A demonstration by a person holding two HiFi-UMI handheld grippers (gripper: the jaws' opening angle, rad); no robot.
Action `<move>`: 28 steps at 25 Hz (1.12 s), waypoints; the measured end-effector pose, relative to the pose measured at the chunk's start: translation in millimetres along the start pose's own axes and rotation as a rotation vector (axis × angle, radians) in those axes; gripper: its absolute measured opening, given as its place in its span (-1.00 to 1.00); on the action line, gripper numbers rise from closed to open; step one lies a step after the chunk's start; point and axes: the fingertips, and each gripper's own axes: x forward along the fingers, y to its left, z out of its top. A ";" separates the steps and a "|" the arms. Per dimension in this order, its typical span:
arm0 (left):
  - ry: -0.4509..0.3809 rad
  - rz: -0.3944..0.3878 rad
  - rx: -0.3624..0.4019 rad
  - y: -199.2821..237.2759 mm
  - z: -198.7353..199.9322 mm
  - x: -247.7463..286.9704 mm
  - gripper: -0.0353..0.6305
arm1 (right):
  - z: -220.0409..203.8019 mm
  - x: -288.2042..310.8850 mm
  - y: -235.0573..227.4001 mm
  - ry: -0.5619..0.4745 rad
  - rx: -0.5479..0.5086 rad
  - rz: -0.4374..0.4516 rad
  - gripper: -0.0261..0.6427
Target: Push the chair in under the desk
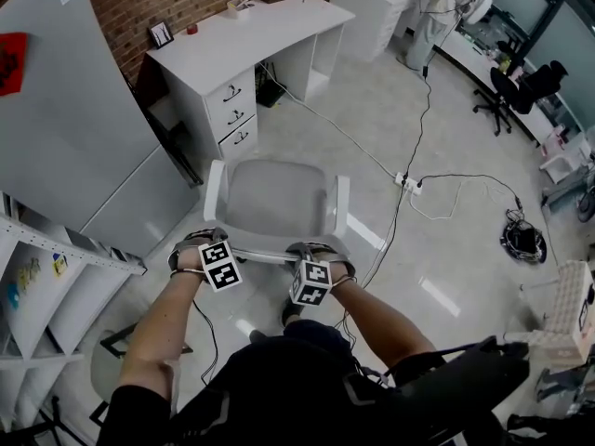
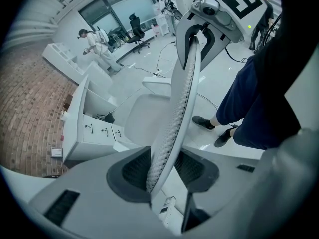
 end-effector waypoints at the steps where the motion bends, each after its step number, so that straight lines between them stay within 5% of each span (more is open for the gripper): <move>1: -0.001 -0.006 0.000 2.1 3.4 1.5 -0.44 | -2.2 0.1 -2.7 -0.001 0.005 0.006 -0.70; 8: -0.026 0.003 0.012 20.5 29.3 9.4 -0.45 | -23.1 0.2 -33.1 0.016 0.011 0.025 -0.70; 28: 0.077 -0.116 0.062 64.3 98.3 42.7 -0.53 | -86.2 6.8 -108.9 0.027 -0.034 0.019 -0.71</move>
